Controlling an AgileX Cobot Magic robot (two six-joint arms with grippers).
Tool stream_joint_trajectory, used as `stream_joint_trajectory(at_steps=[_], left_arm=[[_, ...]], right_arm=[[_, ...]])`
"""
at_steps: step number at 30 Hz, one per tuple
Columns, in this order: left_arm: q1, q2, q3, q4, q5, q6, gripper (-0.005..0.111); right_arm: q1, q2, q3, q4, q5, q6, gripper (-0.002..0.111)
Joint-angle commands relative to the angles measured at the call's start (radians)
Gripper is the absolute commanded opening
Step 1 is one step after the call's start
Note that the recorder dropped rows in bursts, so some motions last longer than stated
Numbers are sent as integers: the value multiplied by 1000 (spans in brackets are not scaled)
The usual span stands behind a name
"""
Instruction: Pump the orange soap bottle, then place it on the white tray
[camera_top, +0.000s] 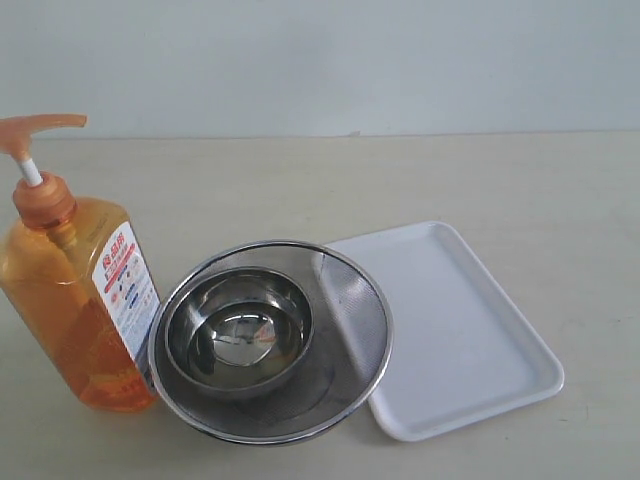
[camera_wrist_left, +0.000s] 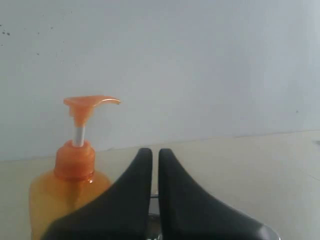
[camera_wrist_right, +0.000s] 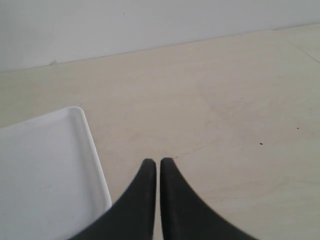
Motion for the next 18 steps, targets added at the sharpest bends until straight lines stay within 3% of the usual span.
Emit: stream_joint_trajectory(at_steps=[1,12,18], left_arm=[[-6,-3,13,-15,-14,-7,5],[-6,-3,54,-64,-64,-7,5],[-6,-3,77,-141,-38,75,5]], right_arm=[[-1,-5,-1,-5,-9,0,0],[-1,-5,-1,-5,-9,0,0],[-1,-5,-1,-5,-9,0,0]])
